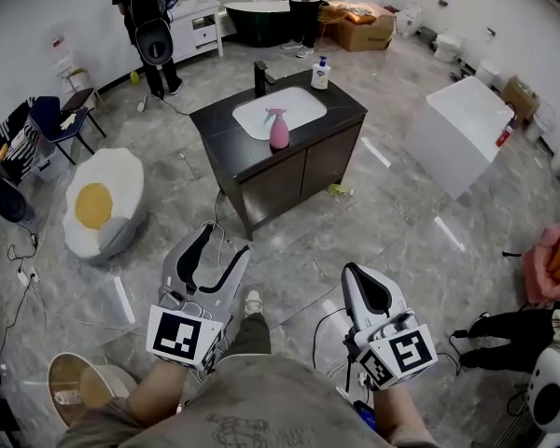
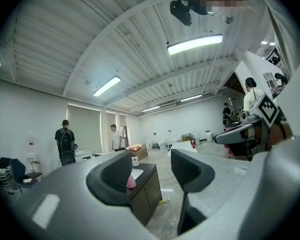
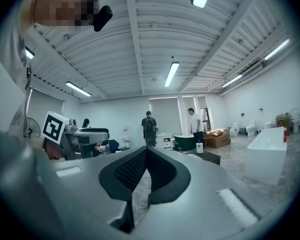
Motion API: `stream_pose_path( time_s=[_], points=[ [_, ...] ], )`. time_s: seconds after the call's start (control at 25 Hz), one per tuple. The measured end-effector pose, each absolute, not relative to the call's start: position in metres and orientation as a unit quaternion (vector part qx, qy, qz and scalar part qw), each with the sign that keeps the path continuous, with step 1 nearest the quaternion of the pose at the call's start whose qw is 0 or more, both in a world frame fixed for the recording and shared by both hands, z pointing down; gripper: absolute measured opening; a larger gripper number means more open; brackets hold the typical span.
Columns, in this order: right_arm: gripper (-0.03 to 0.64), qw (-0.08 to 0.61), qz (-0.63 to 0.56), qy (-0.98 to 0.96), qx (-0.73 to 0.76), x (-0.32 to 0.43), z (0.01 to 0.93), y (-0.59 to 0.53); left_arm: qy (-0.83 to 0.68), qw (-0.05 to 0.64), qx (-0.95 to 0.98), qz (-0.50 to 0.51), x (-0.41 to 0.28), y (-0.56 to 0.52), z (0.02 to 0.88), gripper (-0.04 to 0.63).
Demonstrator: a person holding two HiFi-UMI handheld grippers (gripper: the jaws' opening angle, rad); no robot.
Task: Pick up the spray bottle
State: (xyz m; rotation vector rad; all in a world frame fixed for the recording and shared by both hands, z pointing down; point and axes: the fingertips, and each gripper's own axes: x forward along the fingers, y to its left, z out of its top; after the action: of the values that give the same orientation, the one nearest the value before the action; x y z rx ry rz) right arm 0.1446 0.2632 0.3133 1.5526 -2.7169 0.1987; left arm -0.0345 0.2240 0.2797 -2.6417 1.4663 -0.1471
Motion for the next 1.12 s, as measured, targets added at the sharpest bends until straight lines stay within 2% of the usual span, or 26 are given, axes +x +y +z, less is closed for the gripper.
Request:
stream_pose_path(
  time_s=[0.6,1.12],
  points=[
    [0.029,0.036,0.077,-0.857,0.509,0.108,0.325,0.093,0.456,0.026,-0.886,-0.078,-0.061,0.041,0.314,0.245],
    [0.029,0.052,0.087,-0.835,0.541,0.064,0.335,-0.046,0.399,0.032,-0.911,-0.100,-0.084,-0.106,0.336,0.256]
  ],
)
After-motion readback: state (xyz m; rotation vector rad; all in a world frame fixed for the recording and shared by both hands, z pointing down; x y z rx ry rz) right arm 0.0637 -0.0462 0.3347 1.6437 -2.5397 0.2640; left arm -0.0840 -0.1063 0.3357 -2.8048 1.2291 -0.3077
